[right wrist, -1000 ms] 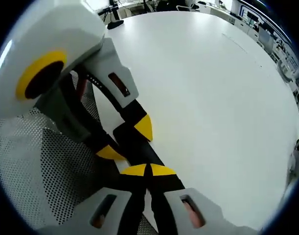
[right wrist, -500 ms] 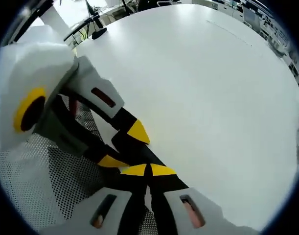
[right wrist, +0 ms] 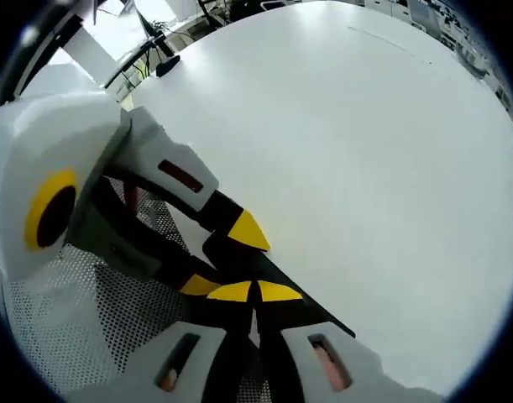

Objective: Press the specified remote control buttons in sequence, fully releasing each button before pressing the next.

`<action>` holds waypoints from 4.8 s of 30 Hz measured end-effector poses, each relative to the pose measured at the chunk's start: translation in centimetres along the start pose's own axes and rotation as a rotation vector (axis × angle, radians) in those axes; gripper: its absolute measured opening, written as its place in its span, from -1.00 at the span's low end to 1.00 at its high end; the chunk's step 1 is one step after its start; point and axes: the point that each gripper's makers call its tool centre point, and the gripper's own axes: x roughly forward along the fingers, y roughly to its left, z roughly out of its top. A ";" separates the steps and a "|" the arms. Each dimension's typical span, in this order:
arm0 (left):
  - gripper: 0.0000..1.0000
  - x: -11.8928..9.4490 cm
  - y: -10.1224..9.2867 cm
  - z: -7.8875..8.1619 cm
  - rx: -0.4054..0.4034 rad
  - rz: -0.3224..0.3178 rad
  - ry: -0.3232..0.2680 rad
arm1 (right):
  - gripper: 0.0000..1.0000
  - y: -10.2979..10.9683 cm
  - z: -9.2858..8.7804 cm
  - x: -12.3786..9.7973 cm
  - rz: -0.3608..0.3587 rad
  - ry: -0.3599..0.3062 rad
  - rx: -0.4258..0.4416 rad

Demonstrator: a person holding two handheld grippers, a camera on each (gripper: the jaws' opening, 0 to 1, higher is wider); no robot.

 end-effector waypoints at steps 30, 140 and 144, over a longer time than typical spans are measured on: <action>-0.50 0.1 0.0 0.0 -0.008 0.003 -0.006 | -1.00 -0.1 -0.2 -0.1 0.045 -0.002 0.125; -0.50 0.1 0.0 0.4 -0.012 0.019 -0.007 | 0.75 -8.7 -6.7 -28.2 -0.941 -1.199 0.409; -0.51 0.2 0.0 0.4 0.004 0.007 -0.008 | 0.87 -8.2 -5.9 -29.0 -0.969 -1.198 0.383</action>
